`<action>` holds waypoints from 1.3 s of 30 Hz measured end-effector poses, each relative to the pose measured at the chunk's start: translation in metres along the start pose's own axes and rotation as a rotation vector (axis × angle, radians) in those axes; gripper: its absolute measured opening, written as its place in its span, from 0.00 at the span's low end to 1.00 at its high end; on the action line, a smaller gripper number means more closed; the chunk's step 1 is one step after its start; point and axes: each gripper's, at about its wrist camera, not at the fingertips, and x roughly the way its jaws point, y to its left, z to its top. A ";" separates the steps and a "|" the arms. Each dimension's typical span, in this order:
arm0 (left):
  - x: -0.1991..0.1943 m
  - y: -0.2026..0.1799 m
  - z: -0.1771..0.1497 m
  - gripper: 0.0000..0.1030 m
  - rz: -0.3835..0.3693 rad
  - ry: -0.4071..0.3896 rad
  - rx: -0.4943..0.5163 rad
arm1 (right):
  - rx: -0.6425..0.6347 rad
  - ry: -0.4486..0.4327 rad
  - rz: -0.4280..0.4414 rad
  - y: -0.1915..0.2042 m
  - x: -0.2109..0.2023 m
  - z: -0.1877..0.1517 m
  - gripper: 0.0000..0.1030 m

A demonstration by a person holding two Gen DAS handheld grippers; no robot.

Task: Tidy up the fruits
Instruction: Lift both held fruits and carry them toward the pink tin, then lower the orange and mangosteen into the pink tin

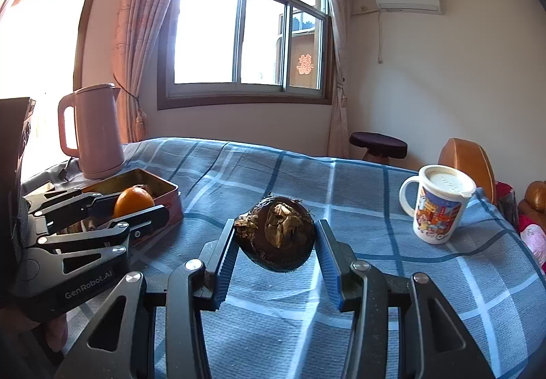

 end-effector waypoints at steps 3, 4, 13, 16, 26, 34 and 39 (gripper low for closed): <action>-0.002 0.005 -0.001 0.35 0.003 0.004 -0.008 | -0.006 0.001 0.013 0.007 0.000 0.000 0.46; -0.003 0.006 -0.002 0.35 0.004 0.005 -0.010 | -0.008 0.002 0.017 0.010 0.000 0.000 0.46; -0.010 0.019 -0.006 0.35 0.015 0.006 -0.030 | -0.022 0.004 0.062 0.029 0.001 0.001 0.46; -0.012 0.024 -0.007 0.35 0.019 0.007 -0.037 | -0.020 0.007 0.076 0.034 0.002 0.002 0.46; -0.019 0.048 -0.014 0.35 0.040 0.015 -0.070 | -0.042 0.021 0.106 0.056 0.011 0.006 0.46; -0.025 0.071 -0.019 0.35 0.071 0.021 -0.095 | -0.043 0.038 0.134 0.070 0.021 0.008 0.46; -0.029 0.085 -0.022 0.35 0.094 0.024 -0.111 | -0.061 0.044 0.151 0.084 0.026 0.010 0.46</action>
